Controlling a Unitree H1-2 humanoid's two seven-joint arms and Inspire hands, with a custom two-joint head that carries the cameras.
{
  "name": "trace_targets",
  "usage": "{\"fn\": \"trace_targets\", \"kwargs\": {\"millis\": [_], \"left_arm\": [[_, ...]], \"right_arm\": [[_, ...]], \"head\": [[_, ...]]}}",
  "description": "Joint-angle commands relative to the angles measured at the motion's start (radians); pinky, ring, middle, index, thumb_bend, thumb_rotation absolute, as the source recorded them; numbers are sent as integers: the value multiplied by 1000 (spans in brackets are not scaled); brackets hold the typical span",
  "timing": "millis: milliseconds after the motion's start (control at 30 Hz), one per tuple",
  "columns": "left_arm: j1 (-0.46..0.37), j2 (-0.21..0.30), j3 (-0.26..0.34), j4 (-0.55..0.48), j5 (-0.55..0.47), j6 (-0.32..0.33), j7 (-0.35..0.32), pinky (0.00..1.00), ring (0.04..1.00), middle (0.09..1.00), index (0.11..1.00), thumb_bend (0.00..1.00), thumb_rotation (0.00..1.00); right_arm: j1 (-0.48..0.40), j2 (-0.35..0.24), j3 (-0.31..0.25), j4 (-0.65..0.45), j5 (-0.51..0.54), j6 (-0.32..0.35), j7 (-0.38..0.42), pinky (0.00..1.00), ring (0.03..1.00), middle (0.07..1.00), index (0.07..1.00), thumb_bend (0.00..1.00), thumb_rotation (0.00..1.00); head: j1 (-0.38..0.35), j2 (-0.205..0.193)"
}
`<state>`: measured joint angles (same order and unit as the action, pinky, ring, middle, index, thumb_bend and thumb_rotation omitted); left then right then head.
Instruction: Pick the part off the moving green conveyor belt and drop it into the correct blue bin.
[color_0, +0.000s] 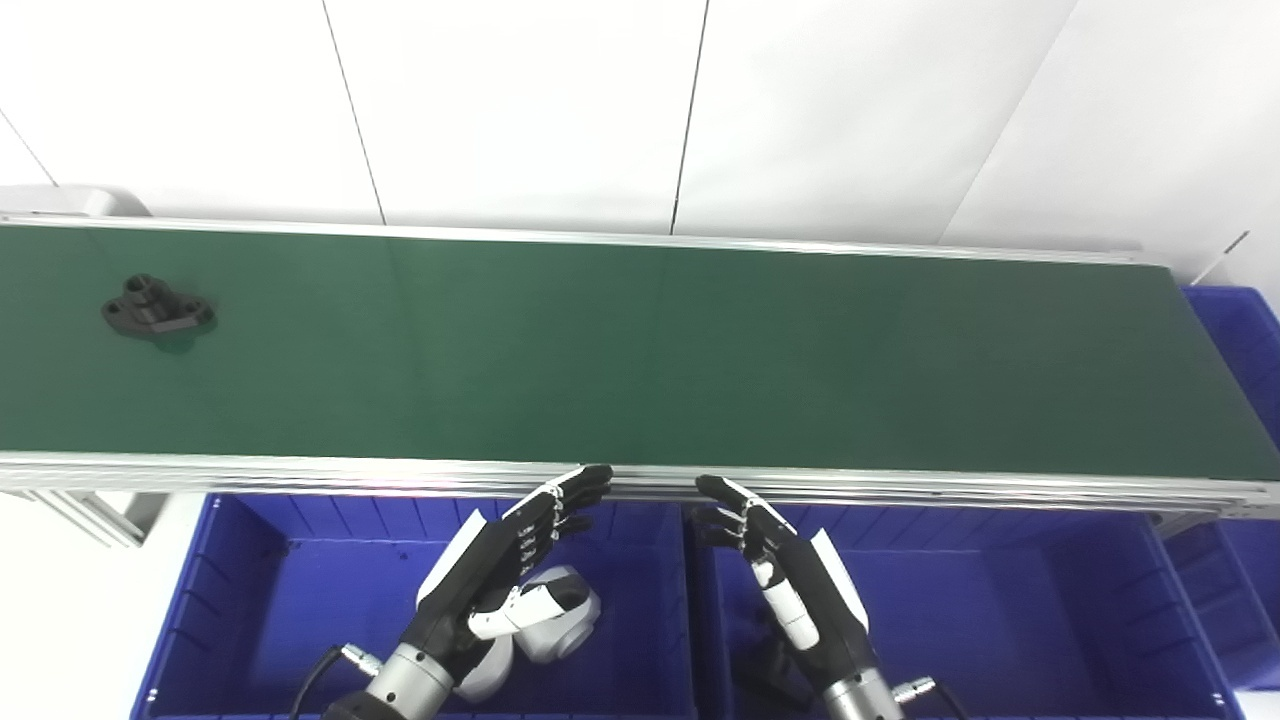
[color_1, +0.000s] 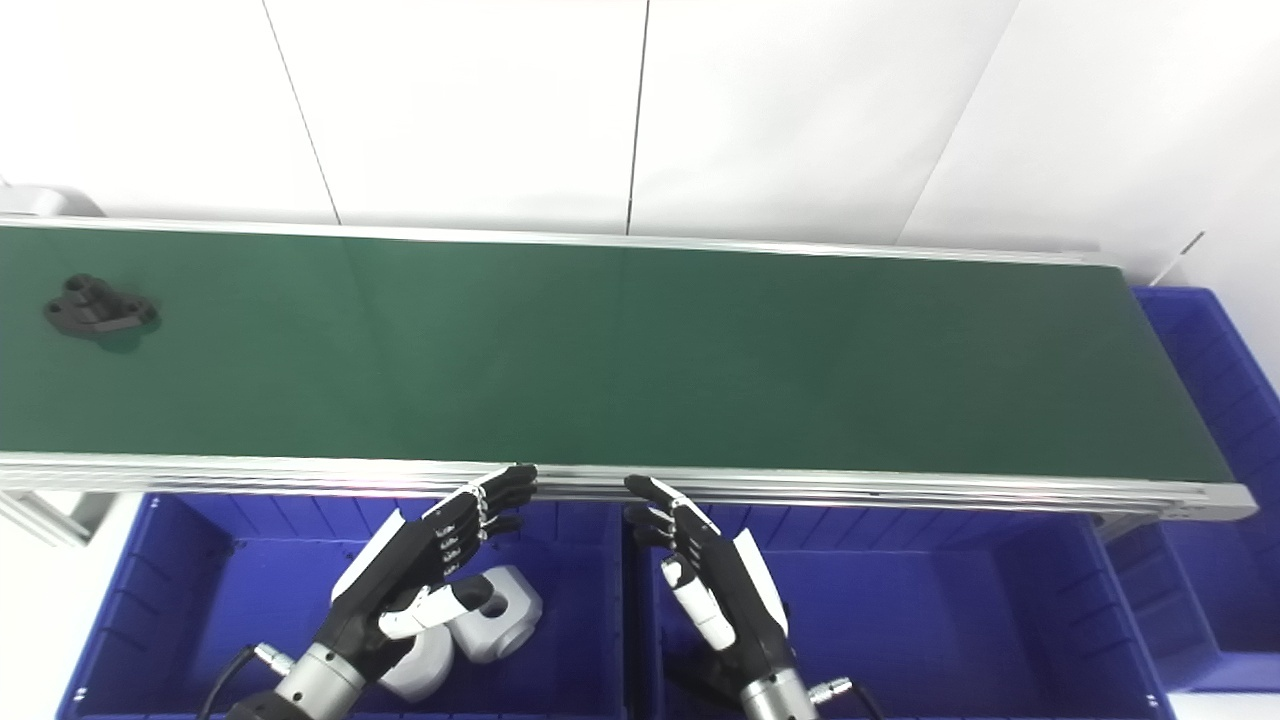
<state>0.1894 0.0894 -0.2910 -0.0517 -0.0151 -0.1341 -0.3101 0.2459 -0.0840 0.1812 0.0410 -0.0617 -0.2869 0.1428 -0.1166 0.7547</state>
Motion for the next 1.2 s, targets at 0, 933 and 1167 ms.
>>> {"fn": "trace_targets", "kwargs": {"millis": [0,933,1167], "left_arm": [[-13,-3,1,-19,-5,-21,0,876,918,890,859,838,667],[-15,0,1,-16,-6,-23,-3,872,919,892,863,838,671],[-16,0,1,-14,-11,-25,-6,881,920,894,863,835,669]], "right_arm": [[-9,2,-2,-19,2,-50,-2,771,828,891,854,857,1000],[-8,3,-2,-21,-2,-47,-5,768,824,895,858,867,1000],[-9,2,-3,-15,1,-57,-3,771,828,895,856,855,1000]], "head": [[0,1],[-4,2],[-4,2]]}}
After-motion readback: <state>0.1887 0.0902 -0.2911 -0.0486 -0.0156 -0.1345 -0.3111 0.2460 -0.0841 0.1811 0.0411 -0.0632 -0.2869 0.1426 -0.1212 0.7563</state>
